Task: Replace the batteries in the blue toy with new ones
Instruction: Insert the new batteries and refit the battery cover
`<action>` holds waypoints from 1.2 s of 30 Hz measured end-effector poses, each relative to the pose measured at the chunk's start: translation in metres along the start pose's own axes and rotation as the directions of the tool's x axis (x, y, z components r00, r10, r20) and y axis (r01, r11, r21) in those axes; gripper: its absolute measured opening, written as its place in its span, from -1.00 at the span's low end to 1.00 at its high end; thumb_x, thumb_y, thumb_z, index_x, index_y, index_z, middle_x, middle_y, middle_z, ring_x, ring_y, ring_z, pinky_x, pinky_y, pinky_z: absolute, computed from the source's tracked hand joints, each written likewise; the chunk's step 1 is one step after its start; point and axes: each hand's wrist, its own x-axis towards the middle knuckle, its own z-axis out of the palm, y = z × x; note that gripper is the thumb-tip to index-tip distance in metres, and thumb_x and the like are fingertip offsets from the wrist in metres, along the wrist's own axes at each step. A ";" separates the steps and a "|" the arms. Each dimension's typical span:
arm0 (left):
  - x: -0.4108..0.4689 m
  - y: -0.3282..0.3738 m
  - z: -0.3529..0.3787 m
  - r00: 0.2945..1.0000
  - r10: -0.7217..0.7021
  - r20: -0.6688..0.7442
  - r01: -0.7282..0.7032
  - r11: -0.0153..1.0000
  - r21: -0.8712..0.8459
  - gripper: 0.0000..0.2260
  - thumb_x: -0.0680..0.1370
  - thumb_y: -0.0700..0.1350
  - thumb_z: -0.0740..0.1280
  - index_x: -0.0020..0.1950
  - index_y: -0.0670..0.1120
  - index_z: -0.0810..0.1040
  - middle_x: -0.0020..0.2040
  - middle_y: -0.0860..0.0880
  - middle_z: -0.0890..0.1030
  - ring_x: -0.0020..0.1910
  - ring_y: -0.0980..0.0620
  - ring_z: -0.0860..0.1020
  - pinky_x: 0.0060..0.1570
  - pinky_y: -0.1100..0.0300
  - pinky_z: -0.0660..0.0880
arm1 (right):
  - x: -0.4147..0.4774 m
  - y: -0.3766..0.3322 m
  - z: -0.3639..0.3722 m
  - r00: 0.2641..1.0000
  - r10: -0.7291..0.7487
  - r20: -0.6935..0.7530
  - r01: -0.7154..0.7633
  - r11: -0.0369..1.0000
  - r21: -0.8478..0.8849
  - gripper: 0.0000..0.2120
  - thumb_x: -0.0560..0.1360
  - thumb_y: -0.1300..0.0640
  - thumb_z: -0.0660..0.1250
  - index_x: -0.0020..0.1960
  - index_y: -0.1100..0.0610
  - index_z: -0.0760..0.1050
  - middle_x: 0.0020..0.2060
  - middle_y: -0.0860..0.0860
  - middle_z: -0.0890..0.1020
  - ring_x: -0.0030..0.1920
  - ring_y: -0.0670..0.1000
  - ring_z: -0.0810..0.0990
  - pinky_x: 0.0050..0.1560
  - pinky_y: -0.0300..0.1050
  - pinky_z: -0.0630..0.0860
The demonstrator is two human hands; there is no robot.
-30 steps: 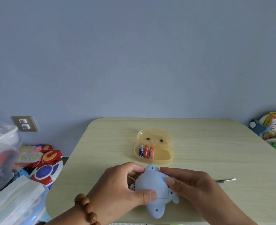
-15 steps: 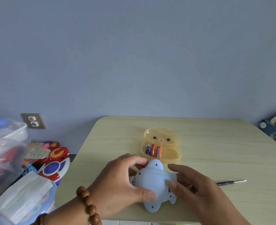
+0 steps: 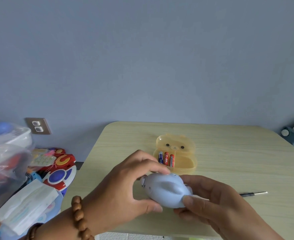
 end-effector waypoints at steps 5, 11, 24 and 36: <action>-0.002 -0.009 -0.005 0.949 -0.247 0.195 0.287 0.933 -0.217 -0.33 0.24 0.14 0.66 0.28 0.34 0.48 0.22 0.30 0.56 0.27 0.23 0.53 0.29 0.20 0.48 | 0.000 0.006 0.008 0.976 -0.136 -0.169 0.101 0.975 -0.198 -0.60 0.39 0.35 0.59 0.00 -0.14 0.70 -0.03 0.08 0.80 -0.11 0.19 0.78 0.05 0.01 0.70; -0.001 -0.029 -0.026 0.919 -0.295 0.262 0.374 0.865 -0.336 -0.22 0.15 0.20 0.66 0.34 0.22 0.51 0.31 0.12 0.61 0.32 0.08 0.57 0.34 0.00 0.49 | 0.018 0.015 0.028 0.941 -0.280 -0.188 0.175 0.883 -0.436 -0.59 0.36 0.34 0.59 0.03 -0.10 0.64 -0.12 0.00 0.80 -0.13 -0.04 0.80 0.03 -0.13 0.71; -0.005 -0.099 -0.079 0.890 -0.453 0.049 0.425 0.787 -0.448 -0.36 0.19 -0.03 0.68 0.25 0.02 0.62 0.20 -0.03 0.70 0.25 0.02 0.63 0.19 0.16 0.59 | 0.123 -0.022 0.077 0.929 -0.367 0.044 0.280 0.621 -0.732 -0.64 0.45 0.04 0.54 0.19 0.09 0.56 0.08 0.00 0.65 0.03 0.03 0.68 0.06 0.03 0.63; -0.013 -0.125 -0.068 0.870 -0.488 0.066 0.464 0.767 -0.444 -0.39 0.22 -0.04 0.66 0.25 0.10 0.62 0.21 0.00 0.70 0.25 0.01 0.63 0.26 -0.05 0.54 | 0.139 -0.011 0.081 0.932 -0.313 0.181 0.302 0.399 -0.865 -0.63 0.57 -0.03 0.41 0.32 0.10 0.52 0.13 0.02 0.57 0.04 0.07 0.58 0.09 0.02 0.55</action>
